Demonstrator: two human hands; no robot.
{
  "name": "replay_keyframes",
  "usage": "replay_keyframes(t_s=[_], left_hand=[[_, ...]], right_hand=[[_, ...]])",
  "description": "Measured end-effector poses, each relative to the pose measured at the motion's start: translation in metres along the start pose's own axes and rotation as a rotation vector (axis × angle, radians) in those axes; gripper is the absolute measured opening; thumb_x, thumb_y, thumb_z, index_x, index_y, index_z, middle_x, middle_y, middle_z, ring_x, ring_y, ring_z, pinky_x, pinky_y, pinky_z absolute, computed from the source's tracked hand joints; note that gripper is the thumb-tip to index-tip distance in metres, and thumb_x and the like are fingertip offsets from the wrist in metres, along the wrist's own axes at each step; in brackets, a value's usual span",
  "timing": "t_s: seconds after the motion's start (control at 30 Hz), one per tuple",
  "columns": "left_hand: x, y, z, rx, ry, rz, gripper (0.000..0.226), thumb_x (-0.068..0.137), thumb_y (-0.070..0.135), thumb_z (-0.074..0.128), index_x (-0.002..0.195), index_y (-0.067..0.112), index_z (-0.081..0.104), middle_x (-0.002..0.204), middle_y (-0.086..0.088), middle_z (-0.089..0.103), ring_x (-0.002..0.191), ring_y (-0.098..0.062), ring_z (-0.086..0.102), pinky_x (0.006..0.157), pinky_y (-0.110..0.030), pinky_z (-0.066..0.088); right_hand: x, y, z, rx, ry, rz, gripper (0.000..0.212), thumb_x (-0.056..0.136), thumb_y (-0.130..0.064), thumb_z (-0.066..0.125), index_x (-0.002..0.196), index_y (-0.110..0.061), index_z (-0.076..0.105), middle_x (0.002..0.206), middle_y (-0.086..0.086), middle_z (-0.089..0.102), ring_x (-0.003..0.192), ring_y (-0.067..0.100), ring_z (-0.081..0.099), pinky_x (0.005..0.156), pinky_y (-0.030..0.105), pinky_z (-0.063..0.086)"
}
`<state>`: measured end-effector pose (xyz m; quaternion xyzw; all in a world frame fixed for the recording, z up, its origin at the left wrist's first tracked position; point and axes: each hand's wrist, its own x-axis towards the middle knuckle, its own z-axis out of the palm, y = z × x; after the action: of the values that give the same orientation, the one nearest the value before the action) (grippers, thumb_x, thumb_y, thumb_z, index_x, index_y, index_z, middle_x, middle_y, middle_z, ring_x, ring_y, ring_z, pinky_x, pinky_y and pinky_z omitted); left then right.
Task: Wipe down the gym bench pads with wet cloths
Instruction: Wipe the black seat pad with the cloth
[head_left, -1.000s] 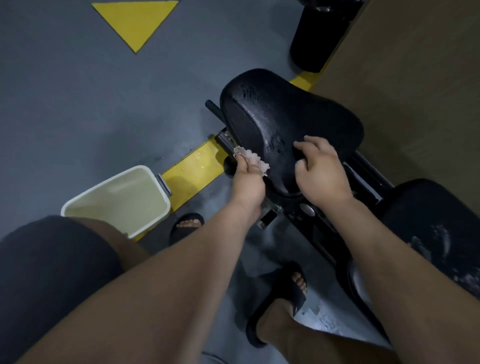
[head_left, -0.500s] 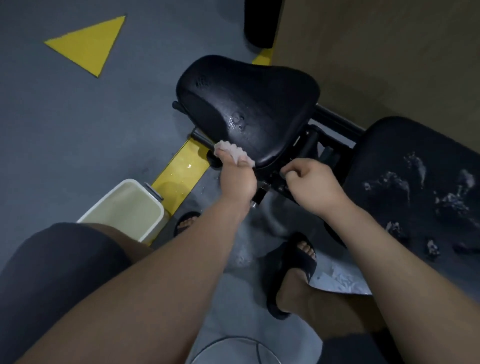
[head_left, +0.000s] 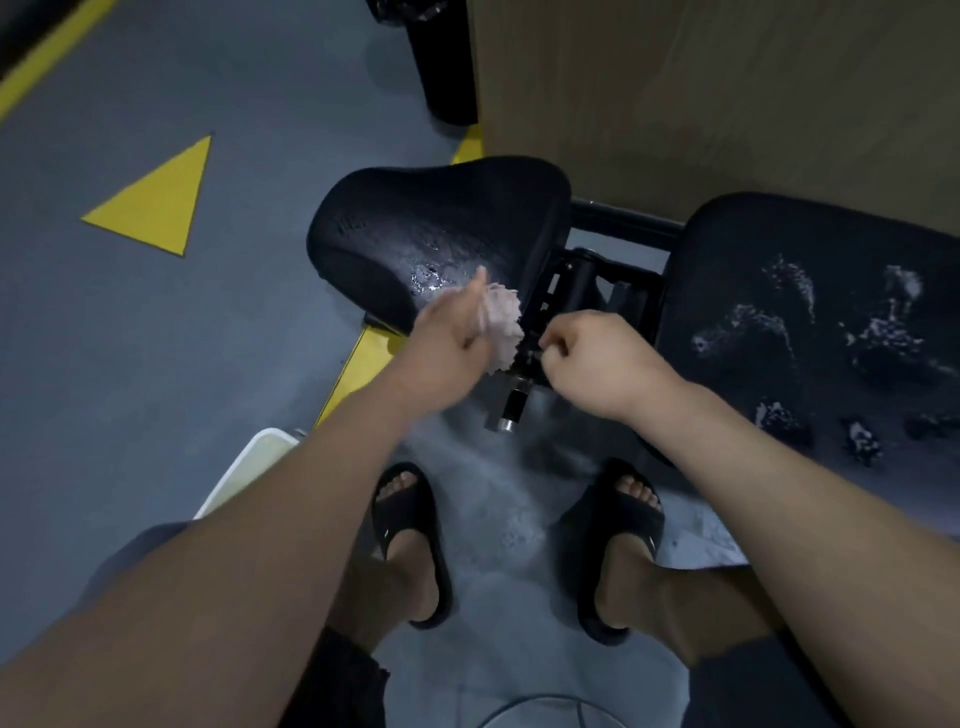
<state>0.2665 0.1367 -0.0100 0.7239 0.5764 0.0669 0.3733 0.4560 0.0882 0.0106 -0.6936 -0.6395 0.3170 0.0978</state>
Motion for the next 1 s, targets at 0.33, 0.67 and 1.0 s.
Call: replay_keyframes(t_s=[0.33,0.67,1.0], left_hand=[[0.008,-0.054,-0.066,0.143,0.098,-0.13,0.05,0.096,0.015,0.055,0.147,0.012,0.052,0.154,-0.015,0.045,0.144,-0.028,0.039,0.118,-0.029,0.029],[0.024,-0.075,-0.067,0.185,-0.039,-0.098,0.079,0.097,0.024,0.062,0.163,0.021,0.017,0.171,-0.002,0.002,0.157,-0.018,0.007,0.124,-0.026,0.01],[0.028,-0.053,-0.065,0.275,-0.088,-0.011,0.074,0.099,0.027,0.06,0.162,0.026,0.021,0.17,0.001,0.004,0.156,-0.025,0.006,0.122,-0.03,0.013]], right_hand=[[0.03,-0.037,0.076,-0.408,0.014,-0.296,0.06,0.107,-0.051,0.025,0.162,-0.035,0.008,0.171,0.001,-0.006,0.157,0.024,-0.013,0.128,0.041,-0.004],[0.037,-0.05,0.102,-0.38,0.269,-0.334,0.047,0.106,-0.031,0.035,0.148,-0.015,0.049,0.15,0.009,0.049,0.151,0.034,0.025,0.123,0.043,0.023],[0.071,-0.031,0.076,-0.149,0.5,-0.295,0.037,0.092,-0.007,0.053,0.123,-0.017,0.07,0.121,-0.002,0.069,0.112,0.03,0.053,0.099,0.038,0.049]])
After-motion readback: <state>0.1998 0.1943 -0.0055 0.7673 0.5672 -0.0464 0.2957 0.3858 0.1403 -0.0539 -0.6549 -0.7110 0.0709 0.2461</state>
